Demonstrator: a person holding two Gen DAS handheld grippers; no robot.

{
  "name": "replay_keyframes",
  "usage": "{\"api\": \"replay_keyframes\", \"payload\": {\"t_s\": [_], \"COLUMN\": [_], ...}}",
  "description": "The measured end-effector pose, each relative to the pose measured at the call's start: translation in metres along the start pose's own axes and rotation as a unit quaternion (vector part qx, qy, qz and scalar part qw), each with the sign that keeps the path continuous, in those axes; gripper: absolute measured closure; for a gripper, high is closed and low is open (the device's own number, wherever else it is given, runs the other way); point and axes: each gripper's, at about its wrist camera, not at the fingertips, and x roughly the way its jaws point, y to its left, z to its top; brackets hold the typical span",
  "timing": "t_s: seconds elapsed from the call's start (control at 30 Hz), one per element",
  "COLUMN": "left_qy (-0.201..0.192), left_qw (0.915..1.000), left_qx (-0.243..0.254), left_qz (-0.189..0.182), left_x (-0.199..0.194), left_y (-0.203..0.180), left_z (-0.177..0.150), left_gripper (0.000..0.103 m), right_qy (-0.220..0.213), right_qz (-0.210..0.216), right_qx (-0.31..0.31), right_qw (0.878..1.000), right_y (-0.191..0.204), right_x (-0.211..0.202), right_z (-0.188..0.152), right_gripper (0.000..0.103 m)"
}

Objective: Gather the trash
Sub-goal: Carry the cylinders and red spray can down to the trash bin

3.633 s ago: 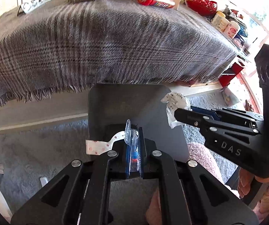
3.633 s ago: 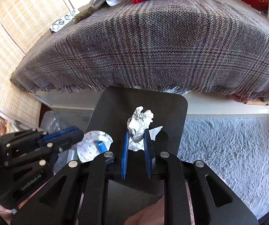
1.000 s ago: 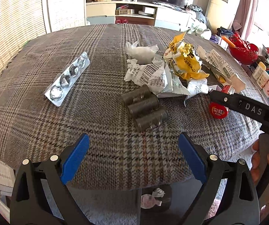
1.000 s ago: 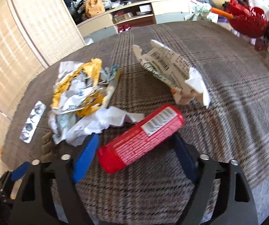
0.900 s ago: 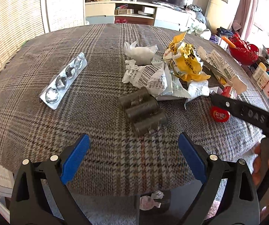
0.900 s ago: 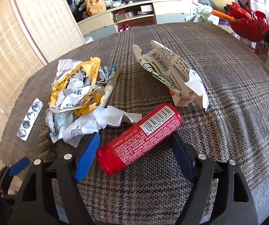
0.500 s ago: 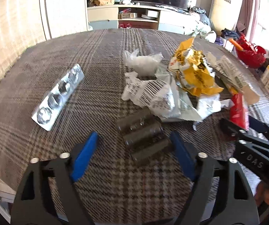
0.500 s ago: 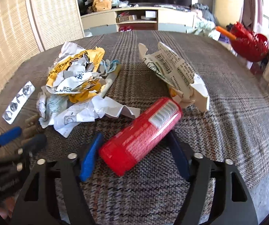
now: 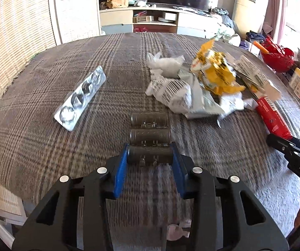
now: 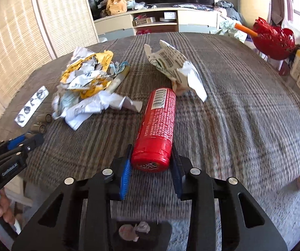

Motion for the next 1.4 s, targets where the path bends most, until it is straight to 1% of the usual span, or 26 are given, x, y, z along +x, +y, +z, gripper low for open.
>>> {"api": "replay_keyframes", "payload": {"t_s": [0.27,0.37,0.47,0.67,0.8,1.07,1.4], "left_qy": [0.012,0.013,0.019,0.022,0.030,0.060,0.102], "left_qw": [0.9995,0.9992,0.9988,0.9980,0.9972,0.9948,0.9896], "left_qx": [0.026,0.031,0.026,0.034,0.041,0.048,0.061], "left_qz": [-0.016,-0.021,-0.036,-0.049,-0.055,-0.066,-0.081], "left_x": [-0.028,-0.039,-0.048,-0.065,-0.070,-0.060,-0.042], "left_y": [-0.010,-0.015,-0.017,-0.023,-0.030,-0.039,-0.052], "left_z": [-0.035,-0.048,-0.064,-0.089,-0.107,-0.138,-0.175], "left_gripper": [0.066,0.066,0.067,0.067,0.067,0.067,0.067], "right_qy": [0.011,0.021,0.028,0.040,0.052,0.089,0.136], "right_qz": [0.032,0.043,0.042,0.048,0.057,0.062,0.067], "right_qx": [0.010,0.012,0.008,0.001,0.001,0.005,0.026], "right_qw": [0.999,0.999,0.999,0.998,0.997,0.994,0.988], "right_y": [0.001,0.002,0.004,0.007,0.010,0.014,0.010], "right_x": [-0.030,-0.037,-0.042,-0.057,-0.059,-0.047,-0.030], "right_z": [-0.031,-0.043,-0.054,-0.080,-0.096,-0.120,-0.146], "right_gripper": [0.069,0.069,0.070,0.070,0.070,0.070,0.070]}}
